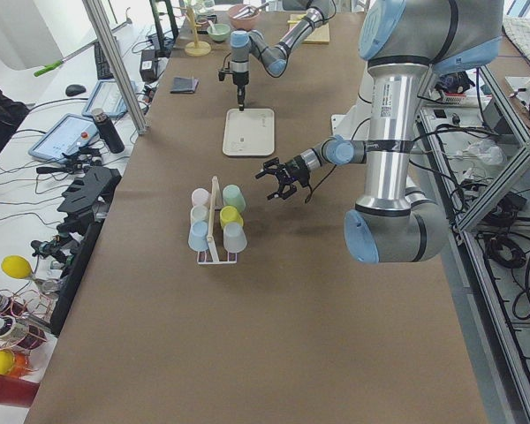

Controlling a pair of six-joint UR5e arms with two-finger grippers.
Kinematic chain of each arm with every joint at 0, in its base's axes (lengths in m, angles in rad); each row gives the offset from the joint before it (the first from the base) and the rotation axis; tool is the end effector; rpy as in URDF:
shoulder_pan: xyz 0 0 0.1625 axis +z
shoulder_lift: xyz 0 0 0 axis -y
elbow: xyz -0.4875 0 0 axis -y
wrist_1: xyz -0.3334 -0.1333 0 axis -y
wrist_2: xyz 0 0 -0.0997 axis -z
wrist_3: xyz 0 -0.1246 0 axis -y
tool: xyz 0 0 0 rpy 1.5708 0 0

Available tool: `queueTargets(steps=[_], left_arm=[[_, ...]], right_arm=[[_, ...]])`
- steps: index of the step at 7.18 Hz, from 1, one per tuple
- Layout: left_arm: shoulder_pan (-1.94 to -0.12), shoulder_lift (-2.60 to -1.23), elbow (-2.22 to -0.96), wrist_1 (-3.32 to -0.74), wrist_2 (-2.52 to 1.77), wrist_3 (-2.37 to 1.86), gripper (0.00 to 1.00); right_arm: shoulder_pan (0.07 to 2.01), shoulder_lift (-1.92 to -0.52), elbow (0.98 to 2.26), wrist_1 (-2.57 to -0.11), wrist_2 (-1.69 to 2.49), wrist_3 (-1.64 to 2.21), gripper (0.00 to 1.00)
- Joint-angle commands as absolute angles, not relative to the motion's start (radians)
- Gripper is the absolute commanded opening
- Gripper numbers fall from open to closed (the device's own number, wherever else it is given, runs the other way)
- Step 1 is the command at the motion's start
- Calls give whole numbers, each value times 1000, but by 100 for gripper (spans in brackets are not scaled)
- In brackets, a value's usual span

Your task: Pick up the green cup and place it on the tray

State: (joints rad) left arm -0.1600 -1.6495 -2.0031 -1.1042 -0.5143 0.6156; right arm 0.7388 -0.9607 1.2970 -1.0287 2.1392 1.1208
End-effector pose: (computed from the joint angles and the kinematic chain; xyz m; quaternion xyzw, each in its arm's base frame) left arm 0.3874 -0.3074 0.5422 0.2128 -0.4572 0.7268 0.4664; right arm -0.5014 -0.5463 0.4423 0.0183 -0.4803 0.0070 0.8769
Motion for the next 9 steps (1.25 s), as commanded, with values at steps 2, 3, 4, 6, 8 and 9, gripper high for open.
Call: queueTargets(steps=[2, 3, 4, 6, 8, 9], left_arm=[[-187, -1654, -1956, -1097, -505, 617, 98], [-195, -1654, -1947, -1097, -505, 617, 98], [-205, -1655, -1928, -1097, -503, 615, 98], [-213, -1657, -1908, -1100, -479, 615, 98], [-213, -1677, -1890, -1103, -447, 673, 98], [-215, -1690, -1887, -1132, -446, 778, 98]], right_arm=[[868, -983, 1311, -1081, 2256, 1048, 100], [921, -1017, 1333, -1097, 2284, 982, 100], [963, -1084, 1373, -1109, 2293, 892, 100], [1070, -1205, 1497, -1239, 2293, 574, 100], [1219, -1351, 1568, -1365, 2313, 175, 100], [1289, -1440, 1619, -1418, 2324, 70, 100]])
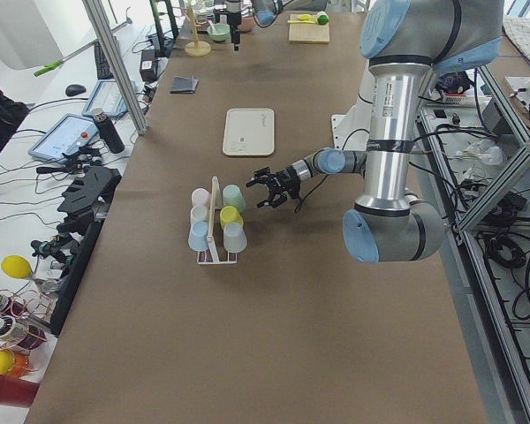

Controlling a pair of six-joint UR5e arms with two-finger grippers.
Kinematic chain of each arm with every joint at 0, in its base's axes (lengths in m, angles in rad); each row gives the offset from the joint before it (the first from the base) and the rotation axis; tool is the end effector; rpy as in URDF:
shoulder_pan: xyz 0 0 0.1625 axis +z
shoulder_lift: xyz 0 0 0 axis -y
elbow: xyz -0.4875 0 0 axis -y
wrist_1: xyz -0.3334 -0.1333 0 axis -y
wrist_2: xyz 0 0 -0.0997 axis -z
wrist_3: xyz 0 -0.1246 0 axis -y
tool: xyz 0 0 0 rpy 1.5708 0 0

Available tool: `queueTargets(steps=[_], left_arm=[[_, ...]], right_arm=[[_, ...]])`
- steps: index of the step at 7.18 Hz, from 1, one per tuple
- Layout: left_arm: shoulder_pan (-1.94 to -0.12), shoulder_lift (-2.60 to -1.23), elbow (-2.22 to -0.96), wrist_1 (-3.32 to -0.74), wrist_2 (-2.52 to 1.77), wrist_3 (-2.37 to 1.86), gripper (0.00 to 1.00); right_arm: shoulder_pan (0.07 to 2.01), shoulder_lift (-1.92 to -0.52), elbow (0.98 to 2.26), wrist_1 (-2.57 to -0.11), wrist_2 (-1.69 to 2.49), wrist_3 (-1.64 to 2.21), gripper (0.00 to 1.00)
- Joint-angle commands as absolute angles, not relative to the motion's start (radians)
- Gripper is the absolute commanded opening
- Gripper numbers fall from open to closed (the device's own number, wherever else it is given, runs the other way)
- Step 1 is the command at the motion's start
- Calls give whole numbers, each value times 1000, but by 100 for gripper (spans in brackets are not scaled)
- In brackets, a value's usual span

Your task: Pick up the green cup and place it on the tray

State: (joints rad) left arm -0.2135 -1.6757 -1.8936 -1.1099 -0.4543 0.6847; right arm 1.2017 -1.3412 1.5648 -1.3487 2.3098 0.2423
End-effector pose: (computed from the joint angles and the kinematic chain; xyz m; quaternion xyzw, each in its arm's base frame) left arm 0.3900 -0.3355 0.5670 0.1615 -0.5046 0.7277 0.4356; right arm -0.1580 -0.5454 0.6034 0.0905 -0.3979 -0.1373 0.9026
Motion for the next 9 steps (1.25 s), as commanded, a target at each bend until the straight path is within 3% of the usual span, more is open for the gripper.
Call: queueTargets(steps=[1, 4, 9], left_arm=[[-216, -1689, -1887, -1146, -445, 791, 98], [-244, -1686, -1878, -1146, -445, 785, 98], [-265, -1689, -1835, -1149, -446, 781, 98]], right_arm=[[1351, -1541, 1687, -1451, 2327, 57, 100], [1556, -1733, 1709, -1474, 2356, 57, 100], [1559, -1750, 1698, -1506, 2341, 64, 100]])
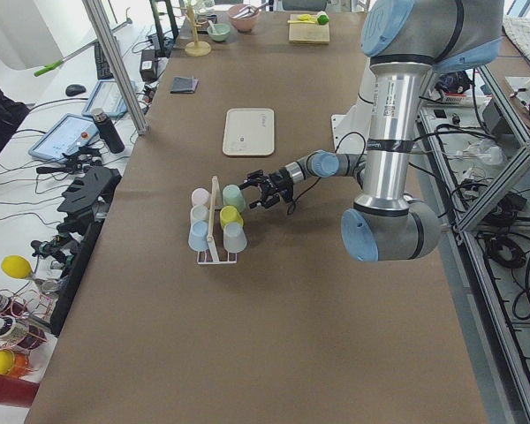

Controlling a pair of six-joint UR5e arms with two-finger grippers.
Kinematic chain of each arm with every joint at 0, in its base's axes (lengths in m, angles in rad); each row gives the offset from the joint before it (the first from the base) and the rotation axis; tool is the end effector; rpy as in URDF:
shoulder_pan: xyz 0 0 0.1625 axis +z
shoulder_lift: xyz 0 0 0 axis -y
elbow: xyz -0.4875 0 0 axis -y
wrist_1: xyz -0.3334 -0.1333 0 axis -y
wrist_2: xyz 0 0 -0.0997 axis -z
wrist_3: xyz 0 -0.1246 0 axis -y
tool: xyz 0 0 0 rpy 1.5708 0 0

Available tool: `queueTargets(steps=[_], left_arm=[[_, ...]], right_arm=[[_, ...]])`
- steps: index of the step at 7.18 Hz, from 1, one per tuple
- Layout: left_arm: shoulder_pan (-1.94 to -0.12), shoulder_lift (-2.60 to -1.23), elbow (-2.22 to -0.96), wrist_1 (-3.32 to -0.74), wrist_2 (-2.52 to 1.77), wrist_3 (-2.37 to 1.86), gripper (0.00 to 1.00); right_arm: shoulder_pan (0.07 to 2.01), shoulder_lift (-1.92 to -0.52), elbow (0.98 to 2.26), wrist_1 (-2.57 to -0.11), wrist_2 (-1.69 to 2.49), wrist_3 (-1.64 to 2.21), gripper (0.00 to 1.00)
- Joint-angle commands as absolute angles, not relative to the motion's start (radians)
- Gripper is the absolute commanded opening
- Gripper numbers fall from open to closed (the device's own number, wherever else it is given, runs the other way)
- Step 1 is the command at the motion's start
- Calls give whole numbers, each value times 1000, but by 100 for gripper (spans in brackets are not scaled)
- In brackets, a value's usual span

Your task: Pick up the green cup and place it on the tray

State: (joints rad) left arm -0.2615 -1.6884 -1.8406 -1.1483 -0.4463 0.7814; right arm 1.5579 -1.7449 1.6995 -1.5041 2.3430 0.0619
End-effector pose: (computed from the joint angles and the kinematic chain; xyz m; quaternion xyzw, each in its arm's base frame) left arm 0.3844 -0.3572 0.5779 0.1247 -0.5184 0.7365 0.4162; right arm 0.0418 -0.3508 0.7449 -0.0042 -0.3767 0.0187 0.9262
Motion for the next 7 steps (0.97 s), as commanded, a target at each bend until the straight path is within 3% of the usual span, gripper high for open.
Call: queueTargets(steps=[1, 7], left_arm=[[-274, -1689, -1835, -1149, -449, 779, 98], [-314, -1719, -1775, -1235, -431, 792, 98]], right_arm=[[1559, -1752, 1697, -1506, 2341, 66, 100], [1557, -1755, 1694, -1502, 2293, 67, 100]])
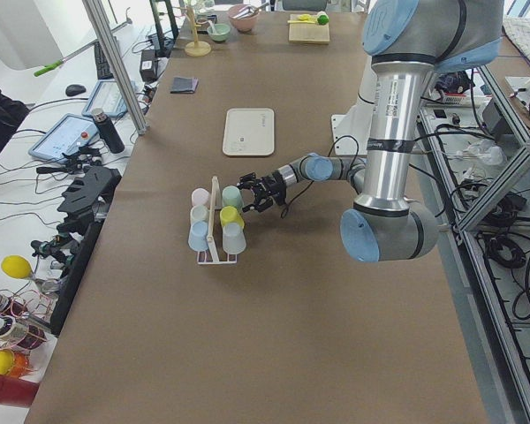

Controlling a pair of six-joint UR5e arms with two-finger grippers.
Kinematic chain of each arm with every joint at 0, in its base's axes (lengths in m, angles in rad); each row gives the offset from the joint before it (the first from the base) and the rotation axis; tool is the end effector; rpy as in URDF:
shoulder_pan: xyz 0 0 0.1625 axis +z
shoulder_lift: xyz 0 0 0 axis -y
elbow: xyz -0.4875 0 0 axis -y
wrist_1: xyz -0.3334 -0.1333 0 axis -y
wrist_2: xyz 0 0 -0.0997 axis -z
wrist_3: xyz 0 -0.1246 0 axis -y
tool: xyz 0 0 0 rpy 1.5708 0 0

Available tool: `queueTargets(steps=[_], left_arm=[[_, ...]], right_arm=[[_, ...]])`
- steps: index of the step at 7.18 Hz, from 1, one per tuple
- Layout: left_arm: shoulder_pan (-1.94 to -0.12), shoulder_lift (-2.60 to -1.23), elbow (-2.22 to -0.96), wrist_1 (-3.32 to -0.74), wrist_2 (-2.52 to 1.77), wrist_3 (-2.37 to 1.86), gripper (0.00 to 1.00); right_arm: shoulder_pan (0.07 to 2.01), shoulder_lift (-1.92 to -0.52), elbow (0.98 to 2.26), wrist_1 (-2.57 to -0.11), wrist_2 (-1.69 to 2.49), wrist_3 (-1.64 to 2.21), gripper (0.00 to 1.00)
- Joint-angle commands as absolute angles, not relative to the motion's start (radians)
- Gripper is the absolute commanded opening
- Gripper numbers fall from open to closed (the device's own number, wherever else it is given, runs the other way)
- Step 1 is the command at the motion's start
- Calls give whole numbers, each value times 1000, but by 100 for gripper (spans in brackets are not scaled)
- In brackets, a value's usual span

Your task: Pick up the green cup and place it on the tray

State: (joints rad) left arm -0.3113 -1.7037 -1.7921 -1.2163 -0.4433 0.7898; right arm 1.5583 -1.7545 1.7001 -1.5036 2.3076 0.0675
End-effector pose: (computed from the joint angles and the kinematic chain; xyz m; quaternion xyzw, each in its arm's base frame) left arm 0.3788 -0.3801 0.5835 0.1242 -0.5197 0.7223 0.4390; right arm 0.0453 -0.3453 0.7509 -0.0084 -0.3601 0.0234 0.9326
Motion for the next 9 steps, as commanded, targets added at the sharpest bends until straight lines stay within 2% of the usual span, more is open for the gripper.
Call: queueTargets(steps=[1, 6, 8, 9], left_arm=[[-319, -1721, -1770, -1238, -413, 793, 98], [-341, -1721, -1769, -1239, -402, 795, 96], [-345, -1721, -1753, -1241, -403, 793, 92], [-345, -1721, -1746, -1241, -400, 793, 87]], right_arm=[[1559, -1756, 1694, -1503, 2292, 66, 100], [1554, -1747, 1694, -1491, 2253, 69, 100], [1555, -1752, 1693, -1491, 2255, 57, 100], [1555, -1755, 1713, -1491, 2264, 57, 100]])
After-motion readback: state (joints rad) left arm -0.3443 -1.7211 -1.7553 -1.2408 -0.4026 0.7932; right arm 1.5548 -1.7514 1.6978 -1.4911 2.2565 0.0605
